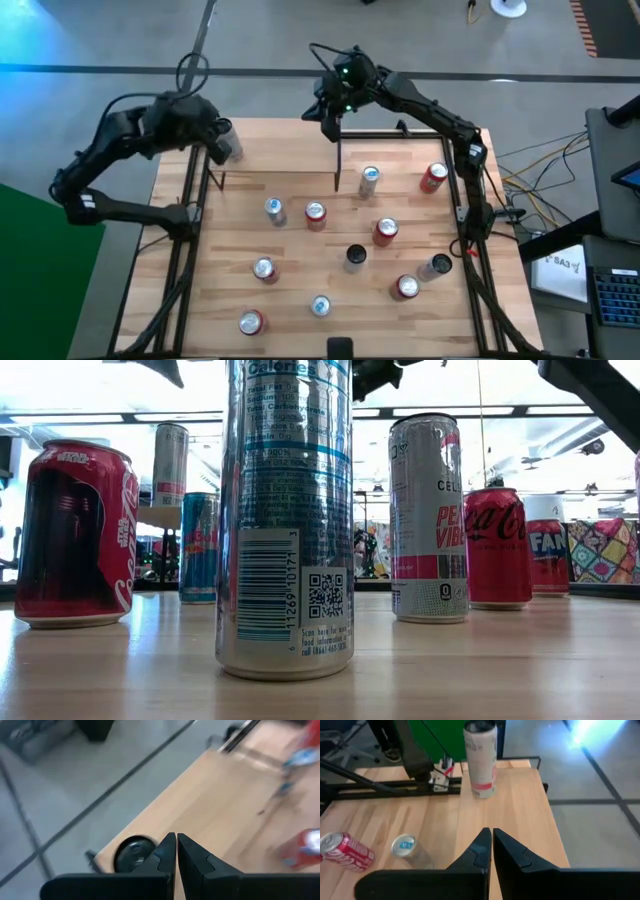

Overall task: Place canned beverage on shelf
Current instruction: Put the white pink soda can on the shelf

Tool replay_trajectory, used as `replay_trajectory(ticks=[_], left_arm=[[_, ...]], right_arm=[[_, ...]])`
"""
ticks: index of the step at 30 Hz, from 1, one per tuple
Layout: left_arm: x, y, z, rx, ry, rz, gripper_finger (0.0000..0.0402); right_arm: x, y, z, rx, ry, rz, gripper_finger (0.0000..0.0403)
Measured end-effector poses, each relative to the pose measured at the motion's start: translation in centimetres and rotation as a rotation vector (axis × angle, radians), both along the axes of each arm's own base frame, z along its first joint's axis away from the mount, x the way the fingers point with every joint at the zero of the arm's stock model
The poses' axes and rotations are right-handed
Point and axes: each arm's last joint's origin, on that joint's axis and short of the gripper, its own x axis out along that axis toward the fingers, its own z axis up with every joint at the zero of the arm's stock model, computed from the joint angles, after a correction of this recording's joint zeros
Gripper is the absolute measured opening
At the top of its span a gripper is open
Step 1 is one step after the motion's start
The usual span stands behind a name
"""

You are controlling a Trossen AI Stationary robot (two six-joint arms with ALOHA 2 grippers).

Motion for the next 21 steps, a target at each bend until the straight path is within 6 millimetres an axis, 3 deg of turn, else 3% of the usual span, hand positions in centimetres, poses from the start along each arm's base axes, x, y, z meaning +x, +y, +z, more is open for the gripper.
replay_trajectory(ticks=[7, 21], left_arm=[[0.8, 3.6, -1.8, -0.12, 0.12, 0.036, 0.0], [1.4, 4.6, -2.5, -0.094, 0.223, 0.056, 0.0]], right_arm=[[-0.4, 0.1, 0.0, 0.017, 0.024, 0.001, 0.0009], [-0.6, -0.2, 0.0, 0.014, 0.026, -0.008, 0.0009]])
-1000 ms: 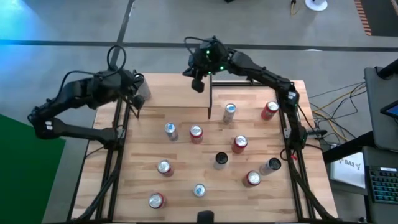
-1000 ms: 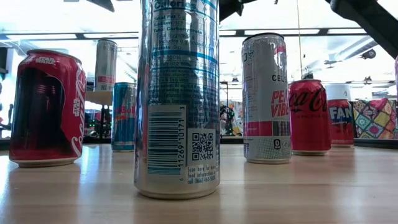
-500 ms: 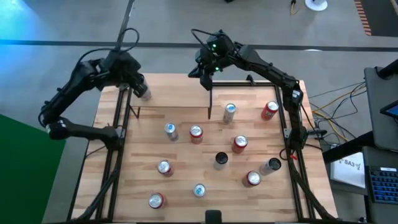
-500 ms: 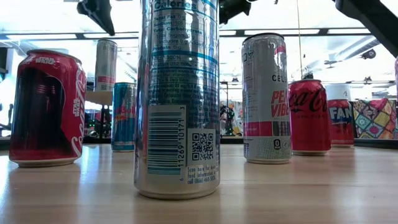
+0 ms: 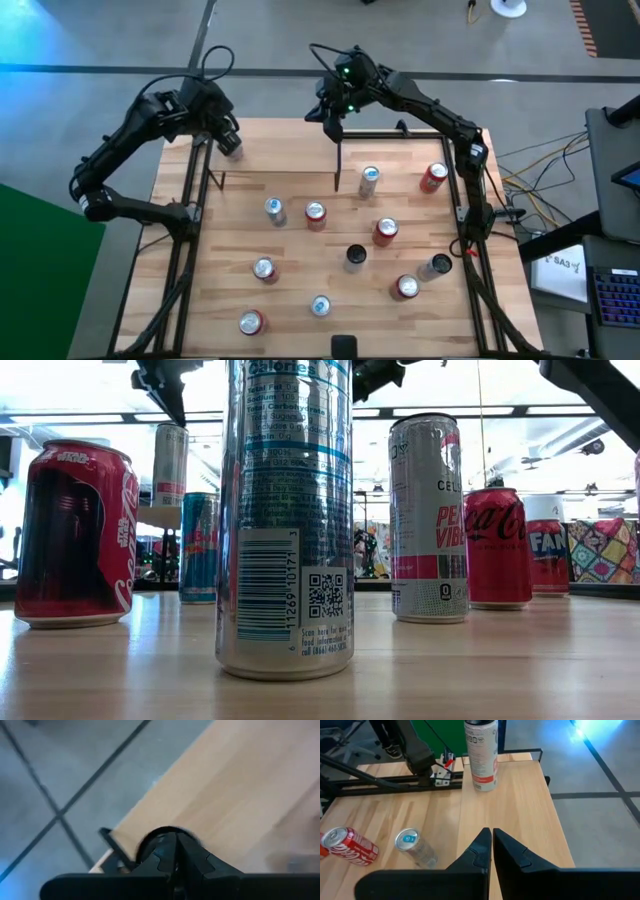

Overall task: Place canned beverage on shelf
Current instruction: Put the white pink soda can on the shelf

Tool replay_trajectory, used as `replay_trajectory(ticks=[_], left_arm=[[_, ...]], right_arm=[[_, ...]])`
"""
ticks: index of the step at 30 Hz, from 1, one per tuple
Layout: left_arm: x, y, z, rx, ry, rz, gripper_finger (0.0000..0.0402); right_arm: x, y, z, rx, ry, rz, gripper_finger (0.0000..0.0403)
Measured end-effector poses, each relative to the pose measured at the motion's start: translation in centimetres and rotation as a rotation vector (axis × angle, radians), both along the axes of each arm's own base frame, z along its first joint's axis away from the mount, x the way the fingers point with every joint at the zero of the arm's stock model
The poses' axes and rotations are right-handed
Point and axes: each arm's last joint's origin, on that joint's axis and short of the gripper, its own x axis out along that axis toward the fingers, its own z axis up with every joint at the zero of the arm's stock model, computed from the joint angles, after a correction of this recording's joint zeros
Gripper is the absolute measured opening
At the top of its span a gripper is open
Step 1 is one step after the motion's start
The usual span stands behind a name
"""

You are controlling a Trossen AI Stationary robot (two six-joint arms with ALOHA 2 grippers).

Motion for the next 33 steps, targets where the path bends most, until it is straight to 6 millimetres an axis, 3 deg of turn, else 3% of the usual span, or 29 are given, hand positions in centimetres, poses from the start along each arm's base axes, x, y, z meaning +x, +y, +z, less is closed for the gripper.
replay_trajectory(ticks=[33], left_arm=[[-0.4, -0.78, -0.14, -0.055, 0.067, -0.224, 0.0]], right_arm=[[0.4, -0.1, -0.16, -0.001, -0.028, -0.005, 0.0009]])
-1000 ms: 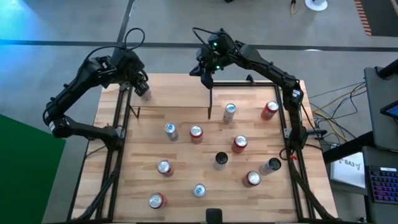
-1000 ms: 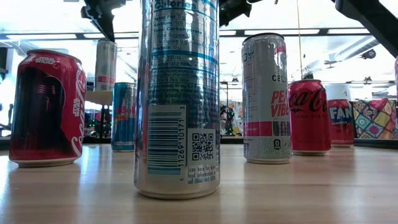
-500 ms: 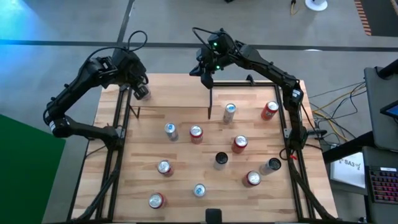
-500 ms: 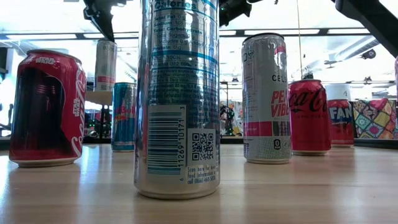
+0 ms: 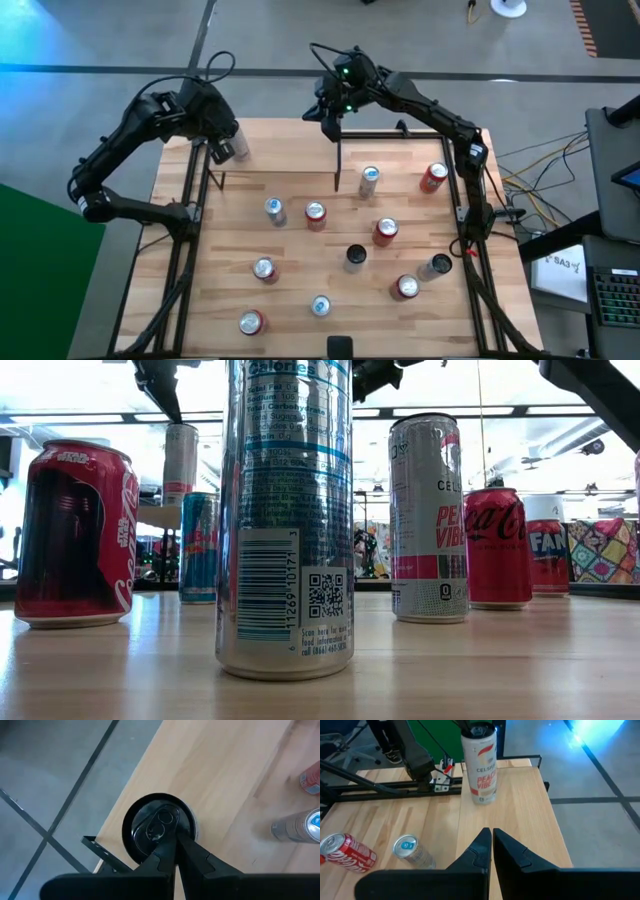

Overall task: Place canned beverage on shelf
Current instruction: Put the white pink soda can on the shelf

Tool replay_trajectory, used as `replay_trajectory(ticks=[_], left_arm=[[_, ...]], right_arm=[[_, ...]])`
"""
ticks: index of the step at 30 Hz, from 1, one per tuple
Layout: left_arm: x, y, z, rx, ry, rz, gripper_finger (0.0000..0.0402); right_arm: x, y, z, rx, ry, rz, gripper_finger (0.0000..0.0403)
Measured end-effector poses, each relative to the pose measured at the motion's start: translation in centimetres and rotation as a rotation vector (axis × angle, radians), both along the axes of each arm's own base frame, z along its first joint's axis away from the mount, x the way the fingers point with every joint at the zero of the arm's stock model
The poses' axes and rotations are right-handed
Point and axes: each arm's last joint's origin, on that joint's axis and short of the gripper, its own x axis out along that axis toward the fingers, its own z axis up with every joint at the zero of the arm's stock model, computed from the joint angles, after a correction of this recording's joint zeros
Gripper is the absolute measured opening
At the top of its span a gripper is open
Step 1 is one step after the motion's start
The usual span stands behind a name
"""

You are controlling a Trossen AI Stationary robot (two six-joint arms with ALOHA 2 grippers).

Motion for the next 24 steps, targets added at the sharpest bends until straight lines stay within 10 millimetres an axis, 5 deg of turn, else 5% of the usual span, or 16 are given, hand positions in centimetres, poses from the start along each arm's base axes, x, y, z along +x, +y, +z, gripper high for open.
replay_trajectory(ticks=[13, 24], left_arm=[[-0.5, 0.0, 1.2, 0.093, 0.007, 0.068, 0.0], [-0.4, -1.2, 1.6, -0.122, -0.114, -0.152, 0.0]], right_arm=[[0.5, -0.3, -1.3, 0.019, 0.005, -0.009, 0.0009], [0.7, -0.4, -1.4, 0.008, -0.019, -0.01, 0.0009]])
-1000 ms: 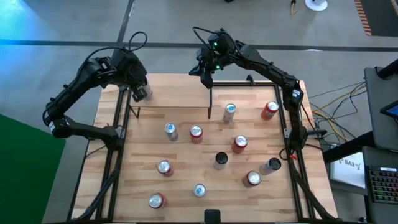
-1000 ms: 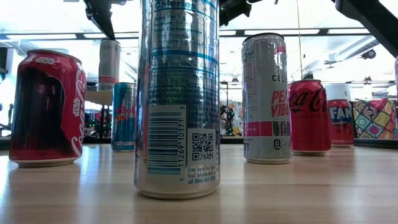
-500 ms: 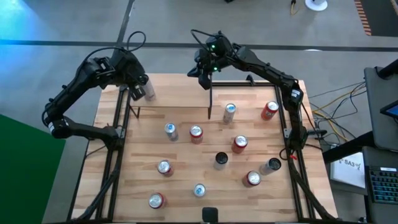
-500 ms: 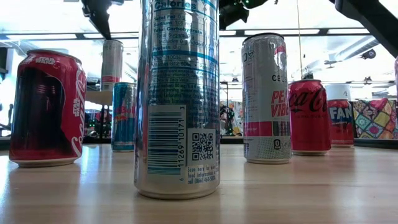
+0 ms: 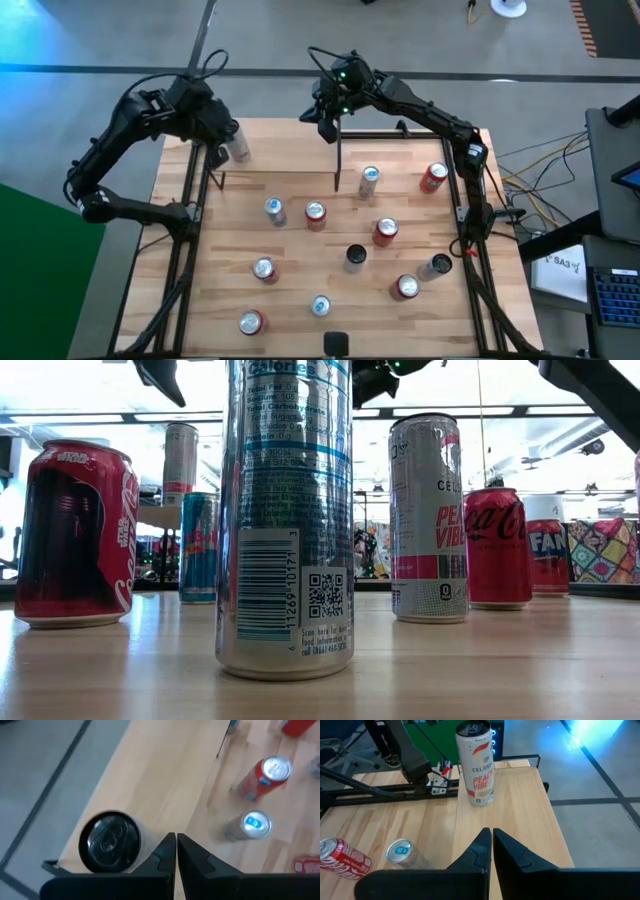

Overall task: Place canned beverage on shelf
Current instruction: Put the white pink soda can on the shelf

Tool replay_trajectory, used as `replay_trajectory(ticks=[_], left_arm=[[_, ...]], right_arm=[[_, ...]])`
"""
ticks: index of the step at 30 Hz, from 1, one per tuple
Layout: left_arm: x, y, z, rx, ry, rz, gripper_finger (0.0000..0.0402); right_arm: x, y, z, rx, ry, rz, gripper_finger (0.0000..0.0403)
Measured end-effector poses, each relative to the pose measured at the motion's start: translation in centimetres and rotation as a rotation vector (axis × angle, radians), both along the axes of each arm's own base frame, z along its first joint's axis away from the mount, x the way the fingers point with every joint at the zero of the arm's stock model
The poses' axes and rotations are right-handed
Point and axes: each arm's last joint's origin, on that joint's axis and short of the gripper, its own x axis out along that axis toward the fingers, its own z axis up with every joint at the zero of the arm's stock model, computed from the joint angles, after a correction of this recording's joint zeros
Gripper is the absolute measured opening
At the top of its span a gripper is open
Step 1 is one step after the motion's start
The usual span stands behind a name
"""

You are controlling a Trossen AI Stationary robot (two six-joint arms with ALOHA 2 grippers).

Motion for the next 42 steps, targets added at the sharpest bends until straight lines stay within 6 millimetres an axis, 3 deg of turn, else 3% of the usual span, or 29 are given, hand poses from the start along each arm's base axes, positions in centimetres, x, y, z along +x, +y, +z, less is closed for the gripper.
replay_trajectory(ticks=[11, 29, 36, 42], left_arm=[[0.8, 1.0, -2.2, 0.011, 0.108, 0.077, 0.0], [0.1, 0.9, -2.4, 0.051, 0.179, 0.194, 0.0], [0.1, 0.4, -1.5, 0.01, 0.045, 0.102, 0.0], [1.6, 1.7, -0.8, 0.126, -0.068, 0.124, 0.0]], right_arm=[[0.2, -0.1, -1.1, 0.012, 0.023, 0.001, 0.0009], [0.3, -0.2, -1.2, 0.013, 0.018, -0.002, 0.0009], [0.3, -0.2, -1.2, 0.013, 0.019, -0.001, 0.0009], [0.3, -0.2, -1.2, 0.006, 0.014, 0.001, 0.0009]])
